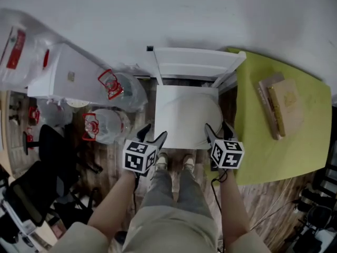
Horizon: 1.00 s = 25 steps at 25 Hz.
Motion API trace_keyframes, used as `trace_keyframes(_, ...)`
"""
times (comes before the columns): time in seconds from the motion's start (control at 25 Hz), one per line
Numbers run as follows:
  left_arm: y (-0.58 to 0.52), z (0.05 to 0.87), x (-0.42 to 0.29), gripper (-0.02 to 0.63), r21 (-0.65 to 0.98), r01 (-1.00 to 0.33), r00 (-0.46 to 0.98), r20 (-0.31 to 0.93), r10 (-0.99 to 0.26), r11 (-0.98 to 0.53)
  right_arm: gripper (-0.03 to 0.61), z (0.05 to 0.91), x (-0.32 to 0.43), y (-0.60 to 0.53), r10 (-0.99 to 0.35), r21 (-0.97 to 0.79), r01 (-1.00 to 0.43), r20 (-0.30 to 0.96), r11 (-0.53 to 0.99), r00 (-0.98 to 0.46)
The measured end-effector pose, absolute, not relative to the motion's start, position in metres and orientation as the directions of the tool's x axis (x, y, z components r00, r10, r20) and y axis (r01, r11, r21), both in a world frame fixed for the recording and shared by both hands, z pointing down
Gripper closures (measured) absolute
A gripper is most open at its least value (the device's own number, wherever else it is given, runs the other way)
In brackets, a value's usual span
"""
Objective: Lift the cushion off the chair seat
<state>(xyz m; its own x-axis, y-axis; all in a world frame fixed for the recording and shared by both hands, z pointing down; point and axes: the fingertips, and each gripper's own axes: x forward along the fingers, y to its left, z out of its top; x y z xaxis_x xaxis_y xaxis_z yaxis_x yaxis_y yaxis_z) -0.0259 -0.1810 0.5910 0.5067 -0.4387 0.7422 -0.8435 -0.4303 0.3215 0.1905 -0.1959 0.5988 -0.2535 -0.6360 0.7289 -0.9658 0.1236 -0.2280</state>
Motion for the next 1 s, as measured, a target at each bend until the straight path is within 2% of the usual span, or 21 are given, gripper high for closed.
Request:
trace_keyframes(0.56,-0.183,0.729,-0.011,0.342,0.349,-0.846,0.499,0.784,-0.370,-0.403,0.246,0.757,0.191,-0.199,-0.524,-0.183,-0.973,0.820,0.140,-0.229)
trace_keyframes(0.8,-0.172,0.789,-0.016,0.342,0.354,-0.852,0.486,0.811,-0.327,-0.387,0.233,0.818,0.204,-0.200,-0.508,-0.241,-0.970,0.835,0.008,-0.212)
trace_keyframes(1.0,-0.168,0.839,-0.016,0.333,0.344,-0.847,0.473,0.835,-0.281,-0.405,0.223,0.865,0.213,-0.194,-0.476,-0.196,-0.981,0.862,-0.003,-0.171)
